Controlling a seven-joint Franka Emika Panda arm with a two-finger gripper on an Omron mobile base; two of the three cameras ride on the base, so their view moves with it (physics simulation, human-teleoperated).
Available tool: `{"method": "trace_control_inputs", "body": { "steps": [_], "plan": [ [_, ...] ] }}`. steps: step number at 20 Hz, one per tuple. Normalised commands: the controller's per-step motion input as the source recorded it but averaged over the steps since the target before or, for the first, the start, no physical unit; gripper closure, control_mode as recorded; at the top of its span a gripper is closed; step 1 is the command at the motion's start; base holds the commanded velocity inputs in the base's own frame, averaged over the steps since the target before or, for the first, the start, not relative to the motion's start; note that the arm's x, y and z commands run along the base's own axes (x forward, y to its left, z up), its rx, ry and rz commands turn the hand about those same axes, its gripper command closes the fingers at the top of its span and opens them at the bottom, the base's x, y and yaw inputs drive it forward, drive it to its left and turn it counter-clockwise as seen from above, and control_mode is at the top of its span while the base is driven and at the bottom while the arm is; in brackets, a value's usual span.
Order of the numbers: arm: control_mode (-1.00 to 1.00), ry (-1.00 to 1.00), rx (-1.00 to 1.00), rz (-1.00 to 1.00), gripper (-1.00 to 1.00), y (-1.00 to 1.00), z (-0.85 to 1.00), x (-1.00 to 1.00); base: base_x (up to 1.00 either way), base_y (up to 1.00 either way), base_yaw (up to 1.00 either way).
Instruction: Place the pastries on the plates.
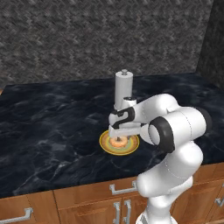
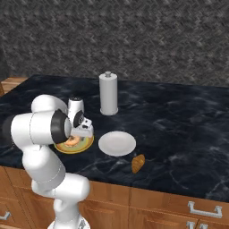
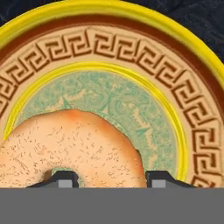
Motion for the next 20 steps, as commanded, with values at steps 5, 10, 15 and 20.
{"method": "trace_control_inputs", "body": {
  "steps": [5, 10, 15, 20],
  "plan": [
    [-1.00, -0.04, 0.00, 0.01, -1.00, -0.06, 0.27, 0.00, 0.00, 0.00, 0.00],
    [-1.00, -0.04, 0.01, 0.00, -1.00, -0.38, 0.76, -0.15, 0.00, 0.00, 0.00],
    [-1.00, 0.00, 0.00, 0.00, -1.00, -0.87, 0.58, -0.49, 0.00, 0.00, 0.00],
    [-1.00, 0.08, -0.03, 0.00, -1.00, -0.93, 0.29, -0.44, 0.00, 0.00, 0.00]
  ]
}}
